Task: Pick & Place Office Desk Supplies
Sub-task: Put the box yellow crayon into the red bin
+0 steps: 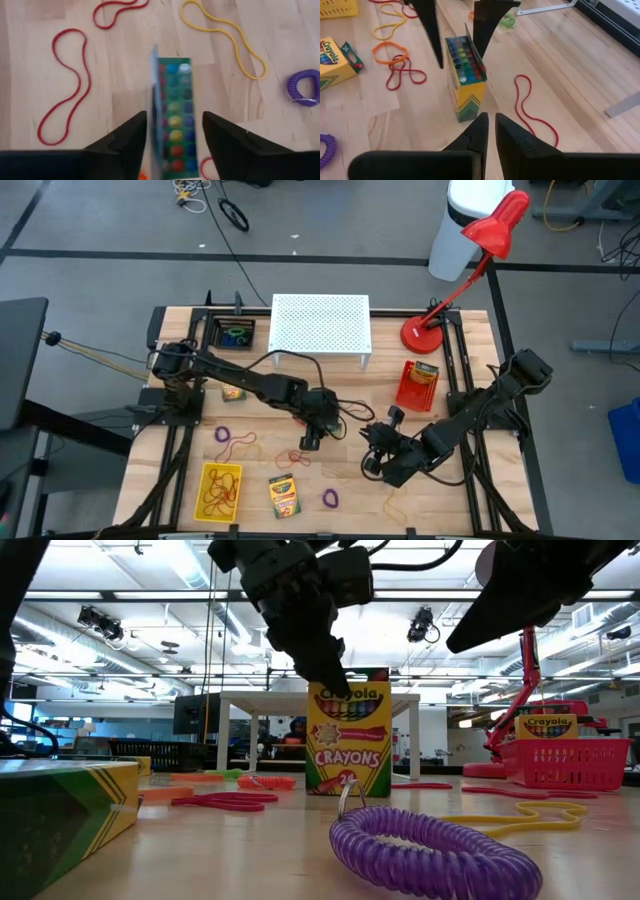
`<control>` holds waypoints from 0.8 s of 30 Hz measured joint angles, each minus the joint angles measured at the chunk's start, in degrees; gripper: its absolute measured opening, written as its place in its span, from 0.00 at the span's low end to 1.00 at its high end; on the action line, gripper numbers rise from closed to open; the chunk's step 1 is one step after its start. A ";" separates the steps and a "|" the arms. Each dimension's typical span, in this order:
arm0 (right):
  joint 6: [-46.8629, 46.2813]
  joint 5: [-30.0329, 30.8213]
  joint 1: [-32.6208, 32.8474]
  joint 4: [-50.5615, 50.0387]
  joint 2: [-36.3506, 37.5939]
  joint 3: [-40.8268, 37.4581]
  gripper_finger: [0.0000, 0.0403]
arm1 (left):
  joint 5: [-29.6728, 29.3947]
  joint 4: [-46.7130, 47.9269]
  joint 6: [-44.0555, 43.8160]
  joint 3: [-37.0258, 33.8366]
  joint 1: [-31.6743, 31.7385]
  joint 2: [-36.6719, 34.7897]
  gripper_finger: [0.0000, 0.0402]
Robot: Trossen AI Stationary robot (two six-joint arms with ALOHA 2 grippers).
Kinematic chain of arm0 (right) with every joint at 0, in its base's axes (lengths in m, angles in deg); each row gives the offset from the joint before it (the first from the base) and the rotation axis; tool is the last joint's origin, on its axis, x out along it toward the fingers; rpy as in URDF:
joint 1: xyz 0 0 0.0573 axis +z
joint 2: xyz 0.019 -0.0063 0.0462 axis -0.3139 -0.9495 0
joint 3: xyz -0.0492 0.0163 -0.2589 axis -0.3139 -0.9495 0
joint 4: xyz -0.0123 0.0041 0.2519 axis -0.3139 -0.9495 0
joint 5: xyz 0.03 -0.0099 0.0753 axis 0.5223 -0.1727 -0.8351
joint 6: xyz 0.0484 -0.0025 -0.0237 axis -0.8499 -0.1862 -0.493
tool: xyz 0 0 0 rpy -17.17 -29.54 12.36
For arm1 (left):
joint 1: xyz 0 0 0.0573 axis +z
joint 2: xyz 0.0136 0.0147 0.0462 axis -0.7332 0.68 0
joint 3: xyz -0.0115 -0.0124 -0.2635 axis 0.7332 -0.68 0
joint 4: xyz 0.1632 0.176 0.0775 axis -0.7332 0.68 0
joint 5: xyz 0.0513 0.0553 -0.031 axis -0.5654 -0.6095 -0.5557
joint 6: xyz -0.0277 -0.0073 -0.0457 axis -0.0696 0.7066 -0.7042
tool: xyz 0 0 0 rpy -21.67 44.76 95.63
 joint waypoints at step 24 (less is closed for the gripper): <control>-0.47 -0.58 -0.86 4.30 0.00 -0.04 0.11 | 11.43 -16.96 5.69 -24.12 0.08 -26.38 0.30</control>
